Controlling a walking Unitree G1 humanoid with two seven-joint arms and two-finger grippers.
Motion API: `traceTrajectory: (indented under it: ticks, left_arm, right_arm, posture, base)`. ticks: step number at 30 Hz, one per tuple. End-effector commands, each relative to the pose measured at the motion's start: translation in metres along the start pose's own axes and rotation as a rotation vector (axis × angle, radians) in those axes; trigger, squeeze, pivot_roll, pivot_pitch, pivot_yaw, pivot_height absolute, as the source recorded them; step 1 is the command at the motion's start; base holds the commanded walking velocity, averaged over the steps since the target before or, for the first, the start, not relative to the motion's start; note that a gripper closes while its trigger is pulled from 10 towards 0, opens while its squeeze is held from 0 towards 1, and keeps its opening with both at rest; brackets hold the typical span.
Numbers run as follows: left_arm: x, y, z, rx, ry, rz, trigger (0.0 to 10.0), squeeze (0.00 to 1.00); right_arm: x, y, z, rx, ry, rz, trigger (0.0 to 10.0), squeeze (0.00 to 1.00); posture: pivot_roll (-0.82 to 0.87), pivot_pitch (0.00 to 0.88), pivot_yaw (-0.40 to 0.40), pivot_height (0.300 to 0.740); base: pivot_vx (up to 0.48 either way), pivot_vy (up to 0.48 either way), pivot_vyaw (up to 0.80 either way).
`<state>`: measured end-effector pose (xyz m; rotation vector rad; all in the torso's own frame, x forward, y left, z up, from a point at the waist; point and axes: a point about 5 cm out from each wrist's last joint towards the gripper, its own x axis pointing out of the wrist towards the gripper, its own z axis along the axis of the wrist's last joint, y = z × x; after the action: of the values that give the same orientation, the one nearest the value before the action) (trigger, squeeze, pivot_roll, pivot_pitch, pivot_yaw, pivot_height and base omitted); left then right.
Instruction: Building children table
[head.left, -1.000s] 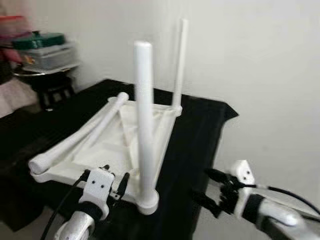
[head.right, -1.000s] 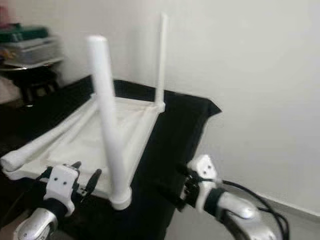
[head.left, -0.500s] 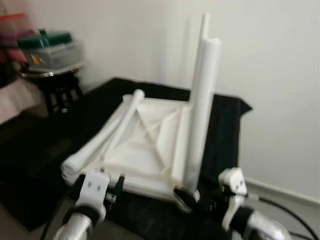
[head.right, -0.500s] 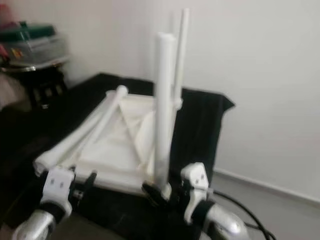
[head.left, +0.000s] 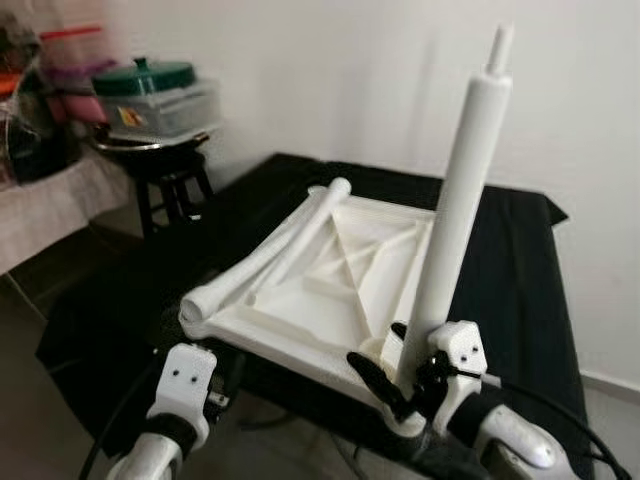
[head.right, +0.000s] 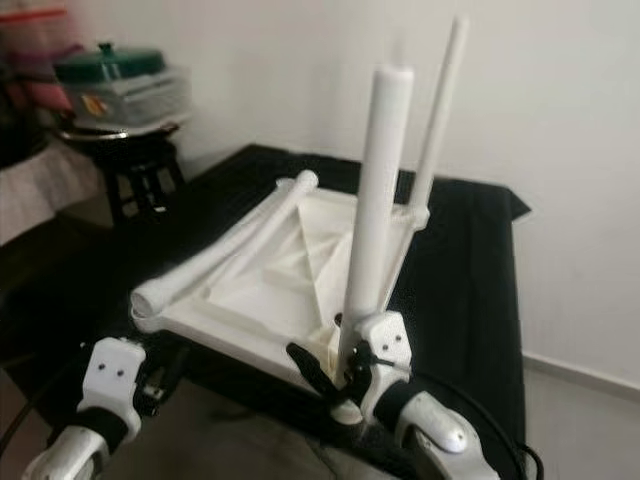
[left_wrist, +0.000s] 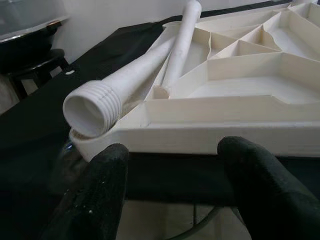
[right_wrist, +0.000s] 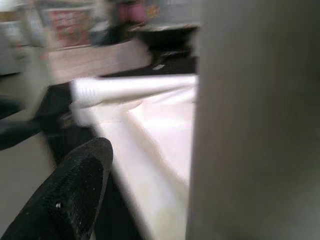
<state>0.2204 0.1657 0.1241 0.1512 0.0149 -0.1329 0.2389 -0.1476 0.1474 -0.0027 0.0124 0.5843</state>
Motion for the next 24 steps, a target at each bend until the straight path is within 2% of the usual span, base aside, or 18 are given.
traceTrajectory:
  ticks: [1, 2, 4, 11, 13, 15, 17, 20, 21, 22, 24]
  left_arm:
    - [-0.003, 0.003, -0.007, -0.028, 0.043, 0.026, 10.0, 0.00]
    - [-0.004, 0.004, -0.008, -0.032, 0.046, 0.037, 10.0, 0.00]
    - [-0.004, 0.004, -0.008, -0.031, 0.046, 0.038, 10.0, 0.00]
    - [-0.004, 0.005, -0.007, -0.037, 0.030, 0.052, 10.0, 0.00]
    - [-0.003, 0.005, -0.006, -0.032, 0.020, 0.046, 10.0, 0.00]
    - [-0.003, 0.004, -0.006, -0.039, 0.017, 0.020, 10.0, 0.00]
    - [-0.002, 0.003, -0.007, -0.053, 0.019, 0.000, 10.0, 0.00]
    - [-0.002, 0.002, -0.007, -0.057, 0.021, -0.004, 10.0, 0.00]
    - [-0.002, 0.001, -0.007, -0.060, 0.019, -0.024, 10.0, 0.00]
    - [-0.002, 0.001, -0.007, -0.062, 0.019, -0.029, 10.0, 0.00]
    - [-0.002, 0.000, -0.007, -0.063, 0.018, -0.032, 10.0, 0.00]
  right_arm:
    - [0.015, 0.015, 0.001, 0.002, -0.017, 0.056, 10.0, 0.00]
    - [0.022, 0.016, 0.001, -0.003, -0.019, 0.048, 10.0, 0.00]
    - [0.023, 0.016, 0.001, -0.004, -0.019, 0.047, 10.0, 0.00]
    - [0.024, 0.015, -0.001, -0.008, -0.016, 0.035, 10.0, 0.00]
    - [0.022, 0.012, -0.001, -0.008, -0.017, 0.004, 10.0, 0.00]
    - [0.019, 0.002, -0.003, -0.016, -0.001, -0.080, 10.0, 0.00]
    - [0.015, -0.013, -0.008, -0.071, 0.041, -0.191, 10.0, 0.00]
    - [0.014, -0.017, -0.010, -0.094, 0.054, -0.225, 10.0, 0.00]
    - [0.008, -0.042, -0.009, -0.106, 0.061, -0.380, 10.0, 0.00]
    - [0.005, -0.054, -0.007, -0.129, 0.066, -0.452, 10.0, 0.00]
    - [0.003, -0.064, -0.005, -0.156, 0.069, -0.508, 10.0, 0.00]
  posture:
    - [-0.04, 0.008, -0.020, 0.740]
    - [-0.03, 0.006, -0.026, 0.740]
    - [-0.03, 0.006, -0.026, 0.740]
    - [-0.02, 0.001, -0.039, 0.740]
    - [-0.03, 0.000, -0.041, 0.740]
    - [-0.03, 0.000, -0.042, 0.740]
    - [-0.03, 0.000, -0.042, 0.740]
    - [-0.03, 0.000, -0.042, 0.740]
    - [-0.03, 0.000, -0.041, 0.740]
    - [-0.03, 0.000, -0.039, 0.740]
    - [-0.03, 0.000, -0.037, 0.740]
  base:
    - [0.000, 0.480, 0.00]
    - [0.000, 0.480, 0.00]
    - [0.000, 0.480, 0.00]
    - [0.000, 0.480, 0.00]
    - [0.000, 0.000, 0.00]
    - [0.000, 0.000, 0.00]
    - [0.000, 0.000, 0.00]
    - [0.000, 0.000, 0.00]
    - [0.000, 0.000, 0.00]
    - [0.000, 0.000, 0.00]
    - [0.000, 0.000, 0.00]
